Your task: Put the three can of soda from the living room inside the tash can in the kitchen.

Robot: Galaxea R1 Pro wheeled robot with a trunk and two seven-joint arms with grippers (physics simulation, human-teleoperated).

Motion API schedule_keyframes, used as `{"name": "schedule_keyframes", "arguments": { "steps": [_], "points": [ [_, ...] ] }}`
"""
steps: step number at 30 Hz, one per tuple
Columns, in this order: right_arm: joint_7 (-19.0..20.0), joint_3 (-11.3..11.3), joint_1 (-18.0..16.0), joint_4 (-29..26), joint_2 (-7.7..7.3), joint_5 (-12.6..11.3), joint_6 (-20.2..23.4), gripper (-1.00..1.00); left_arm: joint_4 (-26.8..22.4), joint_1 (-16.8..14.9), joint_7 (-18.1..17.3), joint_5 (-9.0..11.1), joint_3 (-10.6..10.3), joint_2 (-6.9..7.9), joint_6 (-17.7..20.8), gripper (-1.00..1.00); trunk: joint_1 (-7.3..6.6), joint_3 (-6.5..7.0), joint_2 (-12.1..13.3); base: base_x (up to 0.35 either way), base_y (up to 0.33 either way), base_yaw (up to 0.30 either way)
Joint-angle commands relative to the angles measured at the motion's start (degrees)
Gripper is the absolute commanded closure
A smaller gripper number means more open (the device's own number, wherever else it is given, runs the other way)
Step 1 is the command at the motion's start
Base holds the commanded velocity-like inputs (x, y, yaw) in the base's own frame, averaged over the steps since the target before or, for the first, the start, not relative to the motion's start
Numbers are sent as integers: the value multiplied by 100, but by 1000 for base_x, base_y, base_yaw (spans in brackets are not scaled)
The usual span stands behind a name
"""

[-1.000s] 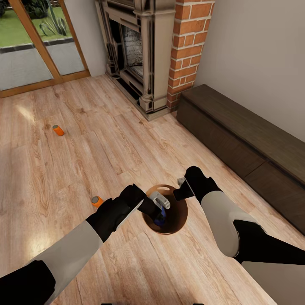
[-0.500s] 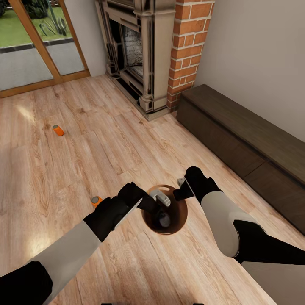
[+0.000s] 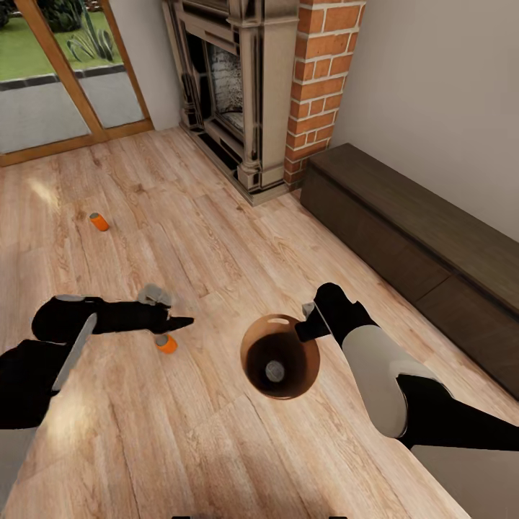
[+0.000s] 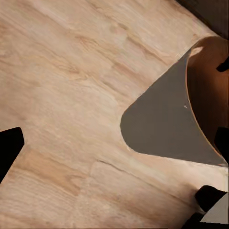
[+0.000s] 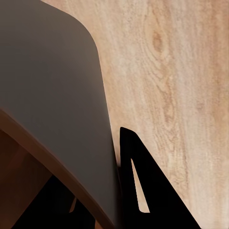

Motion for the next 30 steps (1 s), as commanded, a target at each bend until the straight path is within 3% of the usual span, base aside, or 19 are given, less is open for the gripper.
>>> {"name": "schedule_keyframes", "arguments": {
  "steps": [1,2,4,5,6,8,9,10,14,17,25,30],
  "points": [
    [21,-18,0,0,1,-137,29,100,-2,71,-33,23,368,19,-53,-100,0,0,0,0,0,0],
    [20,-18,1,-1,1,-134,29,100,7,185,-47,-7,984,38,-185,-100,0,0,0,0,0,0],
    [16,-18,2,-3,1,-129,29,100,15,264,36,-88,1479,43,-307,-100,0,0,0,0,0,0],
    [12,-18,2,-4,1,-123,29,100,37,330,219,-236,1800,38,-429,-100,0,0,0,0,0,0],
    [7,-11,3,-7,1,-114,29,100,127,420,472,-404,2007,12,-579,-100,0,0,0,0,0,0],
    [-61,7,3,-13,1,-85,29,100,554,591,1127,-673,2227,-89,-1040,-100,0,0,0,0,0,0],
    [-111,8,3,-15,1,-83,29,100,674,618,1330,-726,2258,-122,-1157,-100,0,0,0,0,0,0],
    [-227,-7,3,-15,1,-81,29,100,903,657,1773,-813,2302,-201,-1350,-100,0,0,0,0,0,0],
    [-407,-62,3,-14,-1,-96,29,100,1535,703,2562,-901,2354,-367,-1791,-100,0,0,0,0,0,0],
    [-482,-89,10,-23,-37,-105,29,100,2160,740,2867,-911,2376,-498,-2136,-100,0,0,0,0,0,0],
    [-500,-62,105,-563,-70,-96,29,100,2400,1138,2924,-856,2385,-749,-2515,-100,0,0,0,0,0,0],
    [-494,-46,325,-952,-89,-86,29,100,2437,1516,2895,-837,2387,-886,-3179,-100,0,0,0,0,0,0]
  ]
}}
